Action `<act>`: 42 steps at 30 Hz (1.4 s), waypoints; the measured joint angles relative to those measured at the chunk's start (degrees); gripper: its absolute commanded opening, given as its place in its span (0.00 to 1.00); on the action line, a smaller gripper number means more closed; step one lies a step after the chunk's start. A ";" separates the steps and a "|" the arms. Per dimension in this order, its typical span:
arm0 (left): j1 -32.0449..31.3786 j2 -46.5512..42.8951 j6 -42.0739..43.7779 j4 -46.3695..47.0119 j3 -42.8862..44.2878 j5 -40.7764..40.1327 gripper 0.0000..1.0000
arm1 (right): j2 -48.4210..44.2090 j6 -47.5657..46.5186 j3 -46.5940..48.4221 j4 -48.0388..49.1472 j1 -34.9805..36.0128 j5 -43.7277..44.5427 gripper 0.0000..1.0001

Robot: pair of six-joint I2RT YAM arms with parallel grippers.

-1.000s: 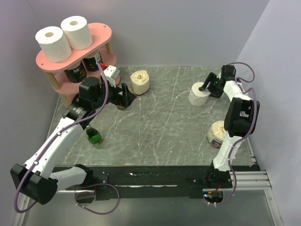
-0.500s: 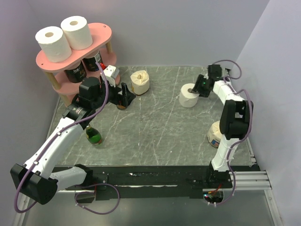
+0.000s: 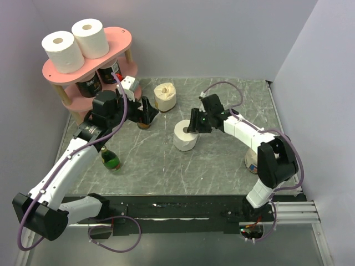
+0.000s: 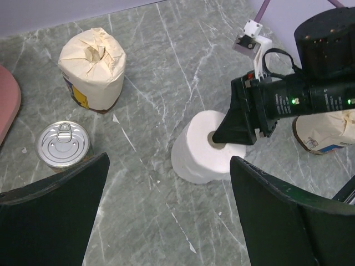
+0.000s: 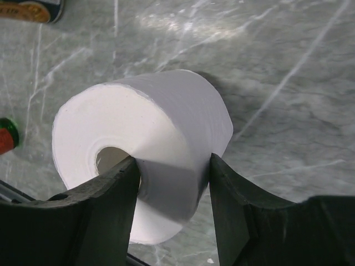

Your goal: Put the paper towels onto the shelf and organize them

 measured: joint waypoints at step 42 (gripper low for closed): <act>-30.56 41.66 1.97 -13.20 26.56 -25.35 0.85 | -65.81 -3.45 -14.56 -10.88 1.66 19.67 0.99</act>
